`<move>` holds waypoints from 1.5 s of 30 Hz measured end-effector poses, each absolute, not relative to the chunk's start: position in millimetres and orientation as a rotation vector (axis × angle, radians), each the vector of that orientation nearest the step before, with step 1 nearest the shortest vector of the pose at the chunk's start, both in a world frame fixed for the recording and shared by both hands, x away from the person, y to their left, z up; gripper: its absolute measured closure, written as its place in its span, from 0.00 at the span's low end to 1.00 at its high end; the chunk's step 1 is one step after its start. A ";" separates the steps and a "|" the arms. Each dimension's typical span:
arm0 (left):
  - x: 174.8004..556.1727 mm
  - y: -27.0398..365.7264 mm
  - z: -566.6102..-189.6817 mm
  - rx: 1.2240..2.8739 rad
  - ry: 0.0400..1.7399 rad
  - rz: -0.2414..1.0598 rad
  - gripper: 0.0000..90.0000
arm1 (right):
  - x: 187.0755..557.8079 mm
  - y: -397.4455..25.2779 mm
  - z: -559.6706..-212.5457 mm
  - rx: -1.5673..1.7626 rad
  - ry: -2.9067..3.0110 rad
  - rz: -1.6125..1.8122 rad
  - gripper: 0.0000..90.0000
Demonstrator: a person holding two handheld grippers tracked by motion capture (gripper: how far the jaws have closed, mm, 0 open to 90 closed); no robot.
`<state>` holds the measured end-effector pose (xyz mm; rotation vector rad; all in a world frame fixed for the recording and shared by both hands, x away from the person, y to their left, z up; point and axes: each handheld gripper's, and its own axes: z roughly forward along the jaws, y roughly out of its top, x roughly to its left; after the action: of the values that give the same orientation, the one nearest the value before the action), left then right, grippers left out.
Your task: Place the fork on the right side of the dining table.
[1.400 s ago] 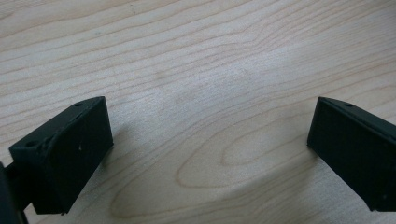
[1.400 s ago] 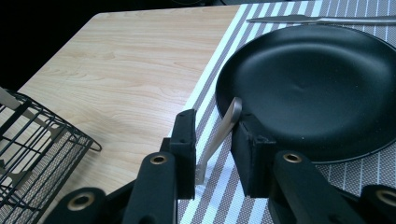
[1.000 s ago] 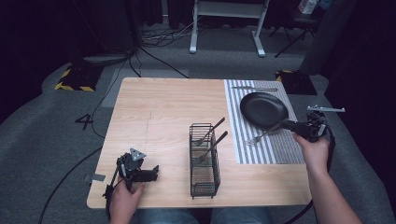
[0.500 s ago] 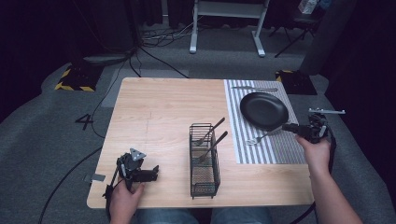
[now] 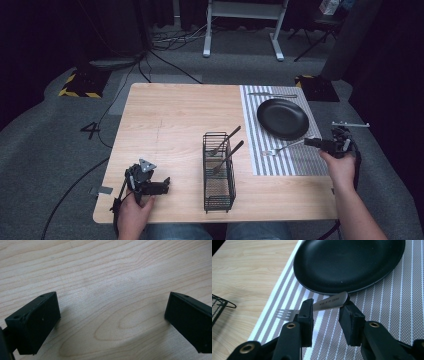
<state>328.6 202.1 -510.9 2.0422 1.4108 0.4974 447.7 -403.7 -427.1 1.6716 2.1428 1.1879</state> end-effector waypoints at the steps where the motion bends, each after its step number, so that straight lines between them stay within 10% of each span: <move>1: 328.6 202.1 -510.9 2.042 1.411 0.497 0.00 | 447.7 -404.8 -428.4 1.678 2.142 1.188 0.71; 45: 328.6 202.1 -510.9 2.042 1.411 0.497 0.00 | 448.8 -431.8 -461.8 1.816 2.129 1.112 0.68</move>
<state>328.6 202.1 -510.9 2.0421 1.4107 0.4974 448.8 -431.8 -461.8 1.8164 2.1293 1.1119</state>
